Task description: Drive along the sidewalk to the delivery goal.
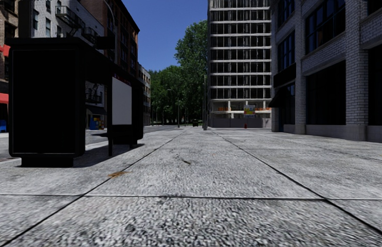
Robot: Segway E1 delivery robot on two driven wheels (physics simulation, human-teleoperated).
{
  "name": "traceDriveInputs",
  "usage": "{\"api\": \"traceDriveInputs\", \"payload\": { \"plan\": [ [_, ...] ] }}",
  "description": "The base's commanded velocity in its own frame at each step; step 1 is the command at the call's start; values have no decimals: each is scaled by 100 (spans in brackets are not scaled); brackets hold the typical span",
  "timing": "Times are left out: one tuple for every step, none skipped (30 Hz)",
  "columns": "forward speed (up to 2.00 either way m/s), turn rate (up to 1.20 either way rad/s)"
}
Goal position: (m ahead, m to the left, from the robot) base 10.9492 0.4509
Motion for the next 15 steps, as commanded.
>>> {"api": "traceDriveInputs", "payload": {
  "plan": [
    [200, 0],
    [200, 0],
    [200, 0],
    [200, 0],
    [200, 0],
    [200, 0],
    [200, 0],
    [200, 0],
    [200, 0],
    [200, 0],
    [200, 0],
    [200, 0],
    [200, 0],
    [200, 0],
    [200, 0]
  ]
}}
